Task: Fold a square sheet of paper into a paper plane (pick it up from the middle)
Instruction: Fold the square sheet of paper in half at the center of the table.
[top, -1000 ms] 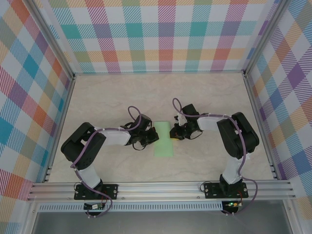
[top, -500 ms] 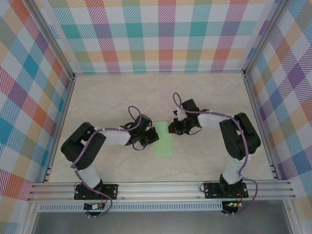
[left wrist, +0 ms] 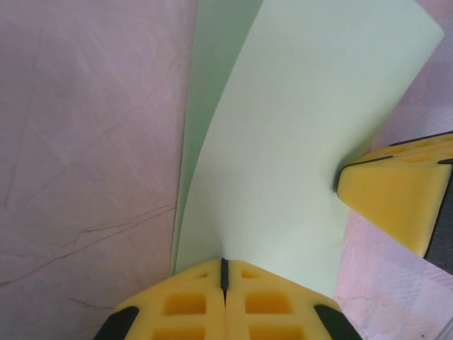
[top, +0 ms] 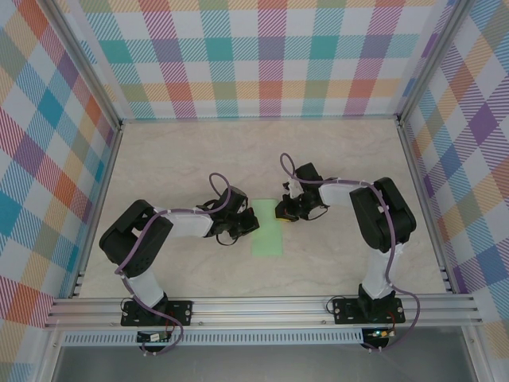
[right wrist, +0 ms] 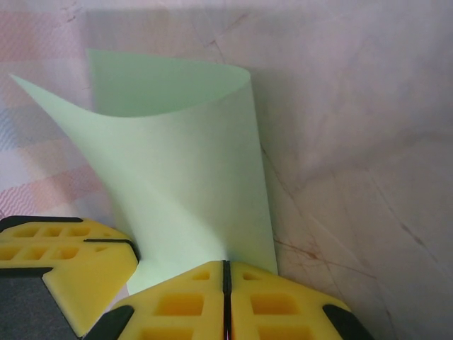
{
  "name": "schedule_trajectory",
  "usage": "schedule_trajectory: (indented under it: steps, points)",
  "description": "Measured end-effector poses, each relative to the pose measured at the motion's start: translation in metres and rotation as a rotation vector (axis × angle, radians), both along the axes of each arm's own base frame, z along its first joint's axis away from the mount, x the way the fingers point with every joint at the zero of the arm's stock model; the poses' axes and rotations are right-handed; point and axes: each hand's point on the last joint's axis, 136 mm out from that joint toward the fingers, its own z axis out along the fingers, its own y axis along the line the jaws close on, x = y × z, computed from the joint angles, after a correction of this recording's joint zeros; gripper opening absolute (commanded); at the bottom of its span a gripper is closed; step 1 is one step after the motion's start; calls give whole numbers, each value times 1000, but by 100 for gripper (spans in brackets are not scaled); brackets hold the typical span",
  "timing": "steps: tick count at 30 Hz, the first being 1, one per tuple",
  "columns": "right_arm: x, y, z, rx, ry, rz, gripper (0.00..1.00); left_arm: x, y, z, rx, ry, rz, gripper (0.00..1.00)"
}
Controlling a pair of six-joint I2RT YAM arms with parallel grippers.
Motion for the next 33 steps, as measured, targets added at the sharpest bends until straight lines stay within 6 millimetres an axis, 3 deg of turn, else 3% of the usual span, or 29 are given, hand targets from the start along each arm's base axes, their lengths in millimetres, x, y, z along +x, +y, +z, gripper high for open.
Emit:
schedule_trajectory:
  steps: [7,13,21,29,33]
  points:
    - [3,-1,7,4,3,-4,9,0,0,0,0,0,0,0]
    - [23,2,23,31,-41,-19,9,0,0,0,0,0,0,0]
    - [22,-2,1,5,6,-27,9,0,0,0,0,0,0,0]
    - [23,-3,3,-2,11,-29,9,0,0,0,1,-2,-2,0]
    - [32,1,15,8,-2,-28,9,0,0,0,-1,-4,-2,0]
